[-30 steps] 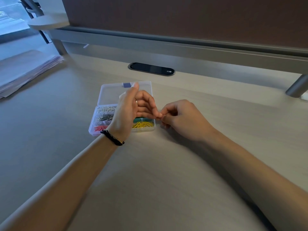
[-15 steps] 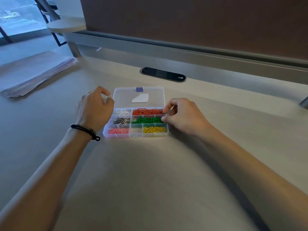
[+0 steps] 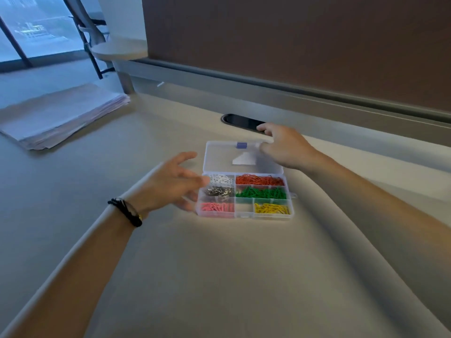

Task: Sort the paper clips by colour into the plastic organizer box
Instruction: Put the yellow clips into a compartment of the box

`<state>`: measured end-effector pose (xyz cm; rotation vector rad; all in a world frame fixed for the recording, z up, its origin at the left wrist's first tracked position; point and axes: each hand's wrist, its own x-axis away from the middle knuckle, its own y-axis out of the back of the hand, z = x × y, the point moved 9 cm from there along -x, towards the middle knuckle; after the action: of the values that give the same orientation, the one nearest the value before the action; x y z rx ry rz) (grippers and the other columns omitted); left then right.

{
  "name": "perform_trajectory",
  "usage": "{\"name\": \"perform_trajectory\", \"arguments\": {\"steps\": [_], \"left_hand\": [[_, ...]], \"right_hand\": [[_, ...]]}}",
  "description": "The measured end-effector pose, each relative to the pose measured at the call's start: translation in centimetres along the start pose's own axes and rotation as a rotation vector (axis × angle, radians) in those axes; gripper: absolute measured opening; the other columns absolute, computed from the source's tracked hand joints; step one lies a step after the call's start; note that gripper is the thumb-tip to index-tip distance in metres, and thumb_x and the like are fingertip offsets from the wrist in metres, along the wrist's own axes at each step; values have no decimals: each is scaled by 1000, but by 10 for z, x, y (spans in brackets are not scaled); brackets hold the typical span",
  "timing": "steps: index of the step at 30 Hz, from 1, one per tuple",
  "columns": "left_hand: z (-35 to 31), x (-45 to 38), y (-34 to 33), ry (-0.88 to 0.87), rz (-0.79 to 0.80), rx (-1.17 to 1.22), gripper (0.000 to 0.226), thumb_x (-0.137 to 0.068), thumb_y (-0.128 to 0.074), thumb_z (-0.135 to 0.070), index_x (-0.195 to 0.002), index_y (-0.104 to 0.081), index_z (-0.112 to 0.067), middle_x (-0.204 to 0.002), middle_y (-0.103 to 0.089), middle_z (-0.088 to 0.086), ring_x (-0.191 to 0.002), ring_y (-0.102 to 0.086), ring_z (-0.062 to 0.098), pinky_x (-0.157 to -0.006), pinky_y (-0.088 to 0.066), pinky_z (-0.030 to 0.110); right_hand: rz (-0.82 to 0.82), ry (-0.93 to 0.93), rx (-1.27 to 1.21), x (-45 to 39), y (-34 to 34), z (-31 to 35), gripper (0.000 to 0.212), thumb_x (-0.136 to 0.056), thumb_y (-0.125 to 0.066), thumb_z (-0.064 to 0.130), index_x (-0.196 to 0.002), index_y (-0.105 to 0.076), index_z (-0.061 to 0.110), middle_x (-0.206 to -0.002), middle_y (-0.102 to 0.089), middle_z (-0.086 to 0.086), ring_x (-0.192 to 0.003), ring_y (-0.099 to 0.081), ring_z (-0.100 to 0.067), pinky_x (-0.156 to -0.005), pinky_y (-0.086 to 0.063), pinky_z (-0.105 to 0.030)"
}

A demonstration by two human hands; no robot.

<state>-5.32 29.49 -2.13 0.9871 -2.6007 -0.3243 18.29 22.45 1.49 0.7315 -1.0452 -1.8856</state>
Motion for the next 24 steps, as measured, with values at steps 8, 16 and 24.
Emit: {"name": "perform_trajectory", "arguments": {"steps": [8,16,24], "left_hand": [[-12,7,-44,-289,51,-641,140,-57,-91,-43,-150,12,-49,-141,-42,-15,-86,-58,13,-79,-49,29],[-15,2,-37,-346,-74,-554,150,-54,-92,-45,-146,26,-50,-152,-34,-4,-75,-63,14,-82,-56,41],[-49,21,-62,-806,-217,-678,84,-67,-84,-52,-138,-47,-27,-160,-20,0,-148,-18,21,-114,-31,46]], "right_hand": [[123,13,-76,-47,-11,10,25,-100,-54,33,-117,-68,20,-112,-70,0,-84,-60,-7,-76,-43,-28],[-31,51,-120,-10,47,34,18,-92,-62,18,-93,-79,20,-91,-74,1,-86,-65,-16,-80,-55,-40],[223,157,-42,80,21,48,6,-81,-80,25,-83,-74,23,-77,-70,10,-72,-64,-6,-66,-50,-23]]}}
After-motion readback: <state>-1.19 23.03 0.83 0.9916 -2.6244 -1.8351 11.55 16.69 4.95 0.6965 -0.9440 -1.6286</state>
